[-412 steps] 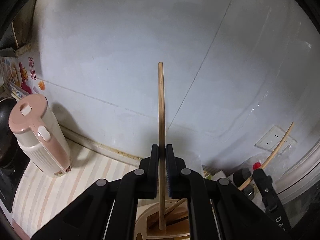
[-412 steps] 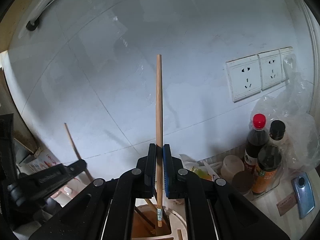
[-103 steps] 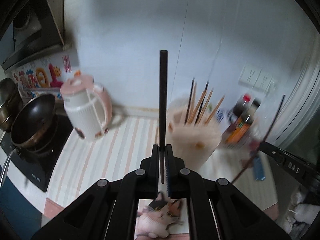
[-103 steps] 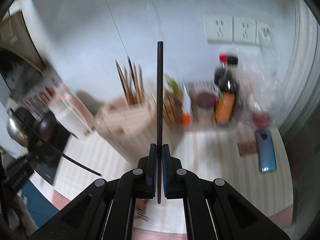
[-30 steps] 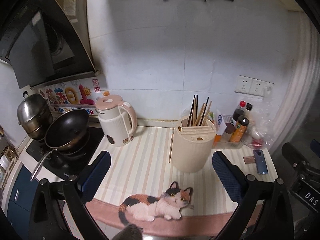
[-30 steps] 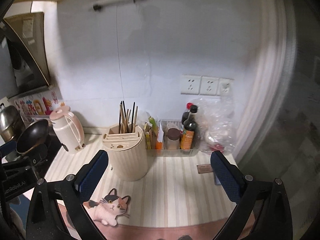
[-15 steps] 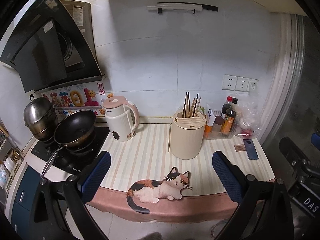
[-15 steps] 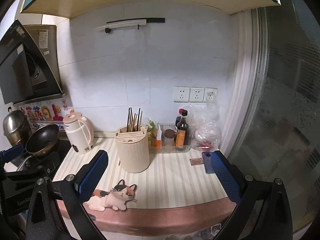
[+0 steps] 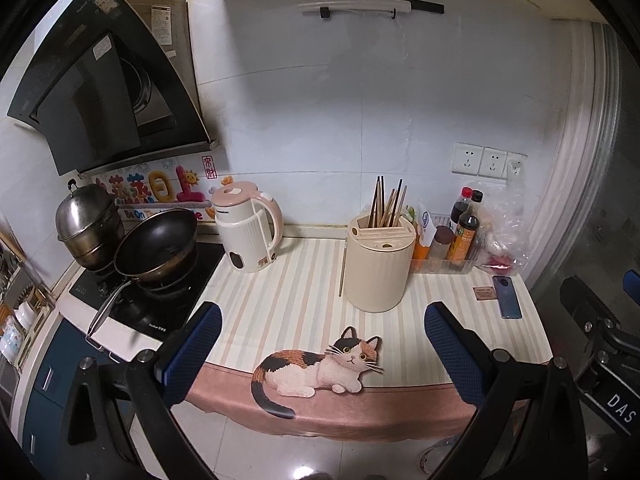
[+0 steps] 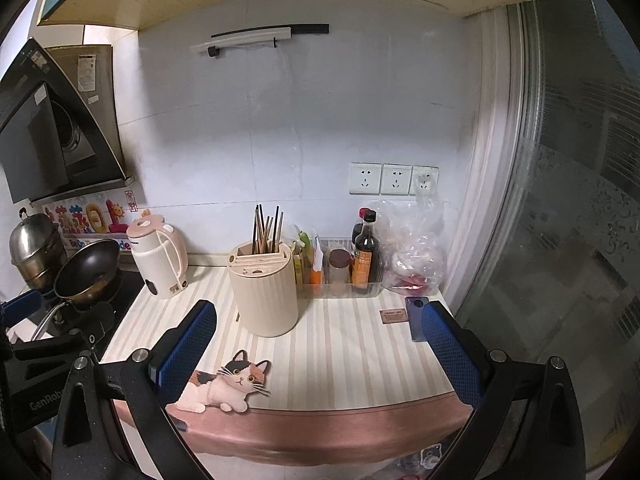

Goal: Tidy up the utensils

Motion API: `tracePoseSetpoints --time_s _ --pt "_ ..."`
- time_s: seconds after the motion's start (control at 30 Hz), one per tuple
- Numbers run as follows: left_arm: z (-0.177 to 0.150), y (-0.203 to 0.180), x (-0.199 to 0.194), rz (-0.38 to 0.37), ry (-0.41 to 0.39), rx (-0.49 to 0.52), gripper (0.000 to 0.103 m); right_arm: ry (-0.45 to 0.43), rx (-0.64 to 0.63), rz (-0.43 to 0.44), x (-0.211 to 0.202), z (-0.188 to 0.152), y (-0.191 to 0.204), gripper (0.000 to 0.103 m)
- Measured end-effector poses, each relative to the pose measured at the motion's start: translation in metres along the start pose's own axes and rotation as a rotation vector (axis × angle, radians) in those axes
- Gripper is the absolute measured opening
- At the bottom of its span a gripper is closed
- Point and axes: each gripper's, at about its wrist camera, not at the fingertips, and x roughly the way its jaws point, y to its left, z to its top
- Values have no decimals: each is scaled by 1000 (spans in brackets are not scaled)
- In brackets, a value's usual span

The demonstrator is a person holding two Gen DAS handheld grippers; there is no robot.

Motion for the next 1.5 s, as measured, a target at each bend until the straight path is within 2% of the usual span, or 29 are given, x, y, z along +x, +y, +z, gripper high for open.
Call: tracePoseSetpoints --time_s 0.87,1.5 --pt "1 -5 4 36 -1 -1 103 26 -7 21 18 3 -5 103" --pt "2 -5 4 36 1 3 103 39 -5 21 21 1 -11 103"
